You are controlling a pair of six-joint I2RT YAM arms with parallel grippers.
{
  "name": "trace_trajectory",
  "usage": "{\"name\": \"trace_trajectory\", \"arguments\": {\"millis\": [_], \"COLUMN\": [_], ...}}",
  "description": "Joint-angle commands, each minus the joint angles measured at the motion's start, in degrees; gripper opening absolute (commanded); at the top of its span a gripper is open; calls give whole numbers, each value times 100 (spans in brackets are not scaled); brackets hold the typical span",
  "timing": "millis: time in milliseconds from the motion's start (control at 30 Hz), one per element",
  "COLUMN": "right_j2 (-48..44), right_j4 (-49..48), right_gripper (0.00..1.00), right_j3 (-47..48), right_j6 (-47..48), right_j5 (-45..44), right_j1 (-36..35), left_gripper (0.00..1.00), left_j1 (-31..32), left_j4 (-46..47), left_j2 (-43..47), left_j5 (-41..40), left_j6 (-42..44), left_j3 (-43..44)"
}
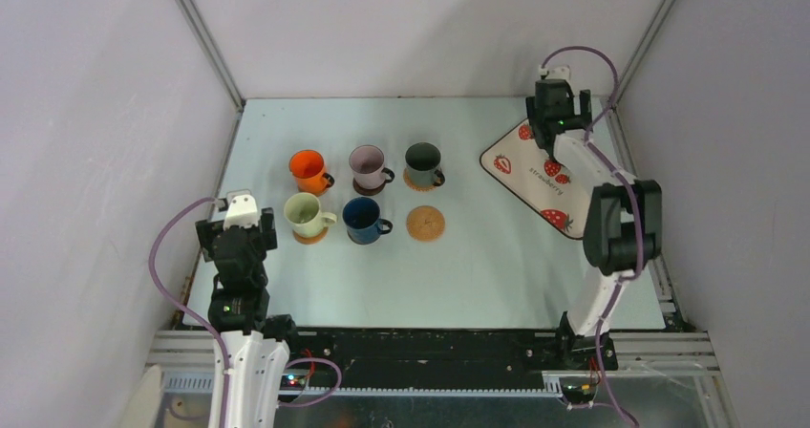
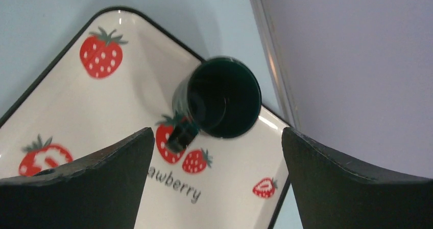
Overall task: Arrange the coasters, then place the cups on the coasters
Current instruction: Pick up the cup from the tray.
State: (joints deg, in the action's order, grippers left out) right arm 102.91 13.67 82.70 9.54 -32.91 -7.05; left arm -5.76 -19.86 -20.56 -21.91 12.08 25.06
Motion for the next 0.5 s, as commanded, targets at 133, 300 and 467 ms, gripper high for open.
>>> {"name": "trace_trajectory", "arguments": {"millis": [133,300,467], "right_j2": [1370,2027,2399], "right_j4": [-552,-678,-863], "right_gripper": [99,100,100], "right_j3": [1340,1642,1532], "right_j6": [582,981,1225], "right_j5": [-925,-1136,-1141], "right_j1": [-126,-122,-23], "left_gripper": [98,98,98], "left_j1": [-31,-29,-37], "left_j4": [148,223,282], "left_j2": [-46,-148,-314], "left_j5": [19,-14,-25], "left_j6": [-9,20,19], "left_j3": [133,99,104]}}
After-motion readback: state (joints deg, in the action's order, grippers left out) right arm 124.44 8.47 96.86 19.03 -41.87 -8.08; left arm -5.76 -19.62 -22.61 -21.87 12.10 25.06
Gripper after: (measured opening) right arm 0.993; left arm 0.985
